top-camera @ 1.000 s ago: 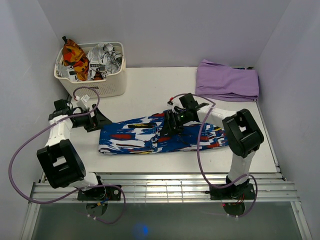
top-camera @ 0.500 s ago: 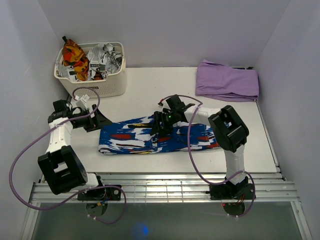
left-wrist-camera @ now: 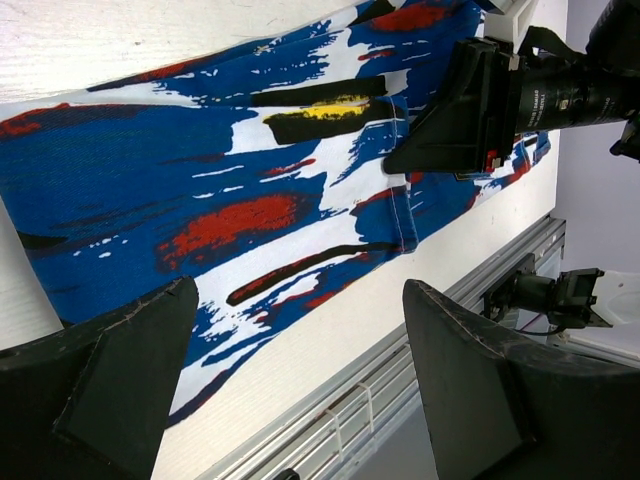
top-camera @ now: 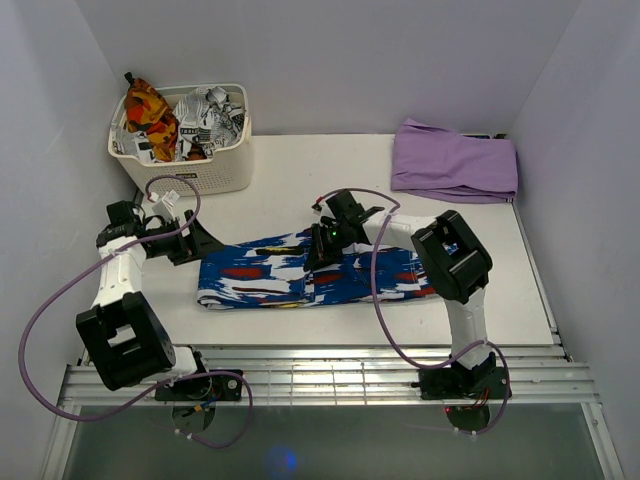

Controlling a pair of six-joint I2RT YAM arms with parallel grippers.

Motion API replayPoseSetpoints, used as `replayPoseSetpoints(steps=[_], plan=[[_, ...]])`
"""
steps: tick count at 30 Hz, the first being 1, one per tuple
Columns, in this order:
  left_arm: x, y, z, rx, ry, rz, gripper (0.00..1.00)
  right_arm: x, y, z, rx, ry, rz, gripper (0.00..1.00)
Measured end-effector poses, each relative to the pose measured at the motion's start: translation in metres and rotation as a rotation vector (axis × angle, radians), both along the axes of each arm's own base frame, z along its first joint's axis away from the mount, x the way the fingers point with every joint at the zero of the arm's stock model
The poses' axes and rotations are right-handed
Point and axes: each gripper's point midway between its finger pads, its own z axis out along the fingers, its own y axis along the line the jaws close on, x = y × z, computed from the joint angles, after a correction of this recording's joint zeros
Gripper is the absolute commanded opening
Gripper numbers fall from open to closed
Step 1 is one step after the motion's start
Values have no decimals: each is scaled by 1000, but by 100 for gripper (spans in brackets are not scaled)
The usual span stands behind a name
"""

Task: Fold and stack the trousers
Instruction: Fold the trousers

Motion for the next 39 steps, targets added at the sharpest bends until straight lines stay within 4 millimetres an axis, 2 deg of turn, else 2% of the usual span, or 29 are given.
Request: replayPoseSetpoints(steps=[5,11,14,18,21,24,28,33,39], plan=[[0,0,0,2,-2,0,94,2,-3,7,-23,-30,-8,8],[1,1,-1,10,-10,-4,94,14,-4,42,-15,-126,-22,8],[1,1,-1,14,-17,-13,89,21,-6,50,-20,-171,-26,8],[-1,-3,-6,-13,-8,-46,76,22,-13,38,-59,-167,-18,8],[-3,-7,-16,-65,35,-79,64,22,-15,19,-91,-134,-11,8],[-3,-10,-32,-126,119,-115,57,19,-17,3,-119,-99,-9,8],[-5,-7,-67,-164,261,-146,48,21,-23,0,-128,-88,-18,8],[-23,-4,-121,-175,477,-144,45,24,-31,-2,-142,-88,-16,8],[-18,-4,-123,-206,546,-100,50,26,-35,-10,-140,-106,46,8]])
